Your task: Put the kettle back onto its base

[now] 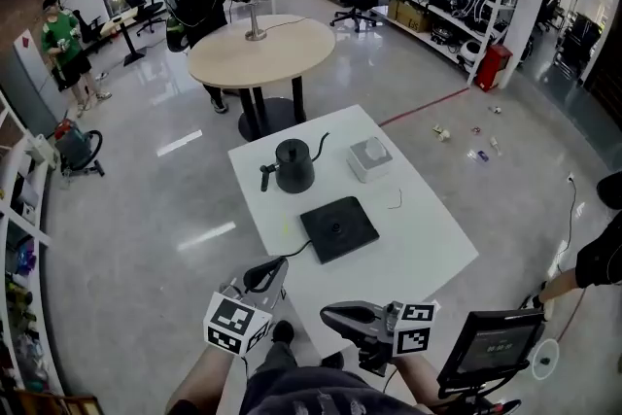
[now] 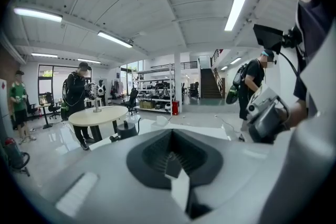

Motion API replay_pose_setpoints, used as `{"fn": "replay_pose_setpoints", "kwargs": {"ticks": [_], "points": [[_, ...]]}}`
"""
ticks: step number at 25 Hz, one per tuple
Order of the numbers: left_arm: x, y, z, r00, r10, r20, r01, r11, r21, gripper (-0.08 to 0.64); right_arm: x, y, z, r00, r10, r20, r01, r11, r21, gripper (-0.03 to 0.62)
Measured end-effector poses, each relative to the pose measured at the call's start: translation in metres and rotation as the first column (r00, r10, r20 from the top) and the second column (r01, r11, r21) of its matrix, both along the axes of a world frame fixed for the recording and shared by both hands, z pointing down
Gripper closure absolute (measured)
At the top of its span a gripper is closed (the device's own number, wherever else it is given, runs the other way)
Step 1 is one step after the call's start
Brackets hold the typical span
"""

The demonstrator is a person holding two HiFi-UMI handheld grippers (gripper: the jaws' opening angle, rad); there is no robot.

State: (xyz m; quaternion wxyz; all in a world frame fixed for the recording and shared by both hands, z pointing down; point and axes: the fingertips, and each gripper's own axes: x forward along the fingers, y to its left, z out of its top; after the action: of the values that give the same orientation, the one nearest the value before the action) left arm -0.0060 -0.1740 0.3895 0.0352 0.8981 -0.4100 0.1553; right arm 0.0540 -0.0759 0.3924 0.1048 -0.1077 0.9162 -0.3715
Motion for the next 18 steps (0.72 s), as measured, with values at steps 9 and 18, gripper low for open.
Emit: {"fn": "replay_pose_setpoints", "kwargs": {"ticks": [9,18], "points": [[-0.054,-0.089,0.017,0.999,0.042,-0.024,-0.041,0.998,0.037,0.558,-0.053,-0.043,0.011,0.994,0.078,-0.080,-0.081,0.996,-0.037,0.594],[-0.105,-0.190,0.064,1.000,-0.005,0.012,0.004,1.000,0.017,0.557,-0.112,-0.077,0.028,0.986,0.051,-0.159,-0.074,0.988,-0.138,0.594]]}}
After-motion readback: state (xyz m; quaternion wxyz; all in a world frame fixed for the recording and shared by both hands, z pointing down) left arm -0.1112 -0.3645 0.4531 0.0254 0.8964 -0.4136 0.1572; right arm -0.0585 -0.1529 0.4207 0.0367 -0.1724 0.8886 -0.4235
